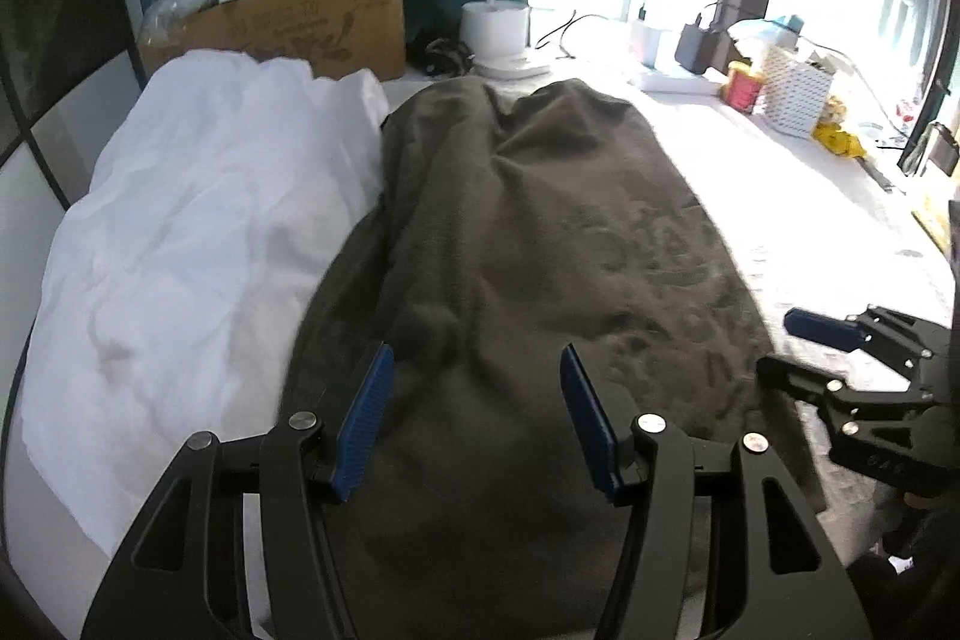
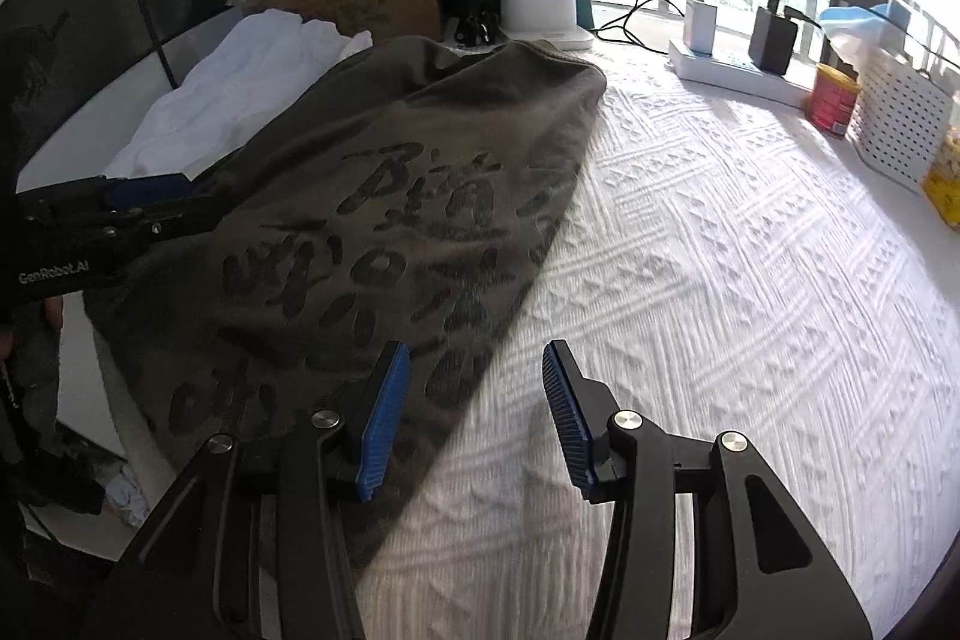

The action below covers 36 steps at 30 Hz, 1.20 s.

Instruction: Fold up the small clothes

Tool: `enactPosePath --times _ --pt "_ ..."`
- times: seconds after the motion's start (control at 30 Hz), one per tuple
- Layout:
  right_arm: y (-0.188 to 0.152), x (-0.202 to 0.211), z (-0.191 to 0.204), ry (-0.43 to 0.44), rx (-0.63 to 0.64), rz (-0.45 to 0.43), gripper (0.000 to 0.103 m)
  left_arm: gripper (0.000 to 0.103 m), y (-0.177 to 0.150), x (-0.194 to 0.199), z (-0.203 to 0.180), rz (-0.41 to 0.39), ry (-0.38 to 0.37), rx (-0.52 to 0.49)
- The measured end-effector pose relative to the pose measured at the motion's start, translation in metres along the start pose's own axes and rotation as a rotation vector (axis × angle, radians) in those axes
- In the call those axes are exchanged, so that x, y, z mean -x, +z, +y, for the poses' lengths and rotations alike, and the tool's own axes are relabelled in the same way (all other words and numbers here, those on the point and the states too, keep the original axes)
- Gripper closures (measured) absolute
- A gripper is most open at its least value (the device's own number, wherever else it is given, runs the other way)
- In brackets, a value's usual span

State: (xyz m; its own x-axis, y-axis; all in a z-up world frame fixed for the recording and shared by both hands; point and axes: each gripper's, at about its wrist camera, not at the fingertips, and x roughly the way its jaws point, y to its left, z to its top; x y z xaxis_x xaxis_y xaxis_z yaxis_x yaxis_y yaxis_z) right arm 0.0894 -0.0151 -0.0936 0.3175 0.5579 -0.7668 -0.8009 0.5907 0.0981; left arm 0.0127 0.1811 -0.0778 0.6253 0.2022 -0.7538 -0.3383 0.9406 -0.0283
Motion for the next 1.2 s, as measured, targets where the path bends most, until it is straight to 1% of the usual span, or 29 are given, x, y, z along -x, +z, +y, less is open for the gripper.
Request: enactPosePath --times 0.07,0.2,0.37,0.5,0.77,0.83,0.87,0.9,1.03,1.13,1.2 --pt "-0.006 0.005 -0.002 0.001 -0.006 -0.002 0.054 0.045 -0.003 0.007 -0.007 -0.017 -0.010 -0.002" --pt "-0.015 0.017 -0.006 -0.005 -0.015 -0.016 0.054 0.045 -0.007 0.014 -0.019 -0.027 -0.025 -0.009" --pt "-0.026 0.030 -0.023 -0.028 -0.053 -0.031 0.054 0.045 -0.011 0.016 -0.039 -0.049 -0.062 -0.020" --pt "-0.037 0.044 -0.039 -0.051 -0.091 -0.049 0.054 0.045 -0.016 0.012 -0.057 -0.043 -0.092 -0.036" --pt "-0.062 0.071 -0.073 -0.098 -0.174 -0.079 0.054 0.045 -0.020 0.010 -0.099 -0.040 -0.146 -0.101" --pt "-0.068 0.080 -0.082 -0.111 -0.194 -0.089 0.050 0.045 -0.019 0.012 -0.109 -0.046 -0.158 -0.120" --pt "-0.070 0.083 -0.085 -0.116 -0.200 -0.093 0.043 0.045 -0.019 0.013 -0.114 -0.049 -0.163 -0.127" --pt "-0.073 0.087 -0.089 -0.124 -0.208 -0.099 0.041 0.045 -0.019 0.014 -0.118 -0.052 -0.168 -0.134" --pt "-0.081 0.103 -0.102 -0.153 -0.233 -0.115 0.041 0.044 -0.018 0.019 -0.138 -0.063 -0.193 -0.162" --pt "-0.088 0.113 -0.111 -0.171 -0.246 -0.119 0.041 0.039 -0.017 0.023 -0.151 -0.066 -0.214 -0.180" --pt "-0.092 0.122 -0.116 -0.185 -0.254 -0.127 0.041 0.039 -0.016 0.027 -0.160 -0.074 -0.226 -0.198"
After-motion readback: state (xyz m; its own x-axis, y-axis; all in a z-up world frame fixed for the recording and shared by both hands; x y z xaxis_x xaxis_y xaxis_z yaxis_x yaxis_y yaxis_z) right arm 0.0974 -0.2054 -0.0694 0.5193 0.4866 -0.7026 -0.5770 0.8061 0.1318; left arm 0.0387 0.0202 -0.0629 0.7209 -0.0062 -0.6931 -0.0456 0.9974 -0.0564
